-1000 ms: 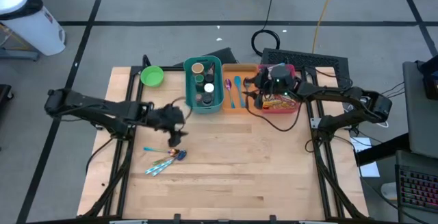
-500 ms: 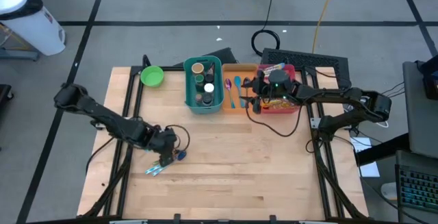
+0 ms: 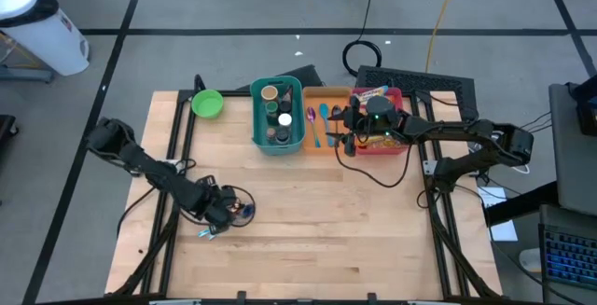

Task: Pick & Place Food Item
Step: Put the purple spoon into the orange bin

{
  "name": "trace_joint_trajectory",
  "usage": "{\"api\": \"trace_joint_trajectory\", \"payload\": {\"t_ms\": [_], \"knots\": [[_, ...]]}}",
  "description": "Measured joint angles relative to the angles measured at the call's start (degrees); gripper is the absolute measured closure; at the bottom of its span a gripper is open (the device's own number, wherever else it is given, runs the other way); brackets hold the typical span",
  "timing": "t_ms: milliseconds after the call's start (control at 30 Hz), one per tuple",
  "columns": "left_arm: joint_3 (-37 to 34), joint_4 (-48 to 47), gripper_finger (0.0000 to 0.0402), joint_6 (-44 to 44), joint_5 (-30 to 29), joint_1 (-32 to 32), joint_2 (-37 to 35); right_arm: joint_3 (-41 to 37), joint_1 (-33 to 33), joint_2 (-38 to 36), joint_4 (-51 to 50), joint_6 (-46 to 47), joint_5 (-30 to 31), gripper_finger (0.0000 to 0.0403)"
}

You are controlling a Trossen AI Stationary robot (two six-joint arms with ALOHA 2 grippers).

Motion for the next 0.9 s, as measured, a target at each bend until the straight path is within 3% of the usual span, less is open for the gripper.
{"api": "trace_joint_trajectory", "payload": {"t_ms": [167,500,567,767,900], "knots": [[0.3,0.5,0.0197,1.6,-0.2,0.0,2.9,0.0,0.0,0.0,0.0,0.0,0.0,0.0181],[0.3,3.5,0.0381,1.8,2.2,2.0,3.2,0.0,0.0,0.0,0.0,0.0,0.0,0.0181],[0.1,5.3,0.0391,1.9,2.4,2.9,3.2,0.0,0.0,0.0,0.0,0.0,0.0,0.0181],[0.0,7.4,0.0364,3.3,1.9,5.0,3.2,0.0,0.0,0.0,-0.1,0.0,0.0,0.0181],[0.1,6.9,0.0391,3.2,0.1,6.8,3.3,0.0,0.0,0.0,-0.2,0.5,0.0,0.0181]]}}
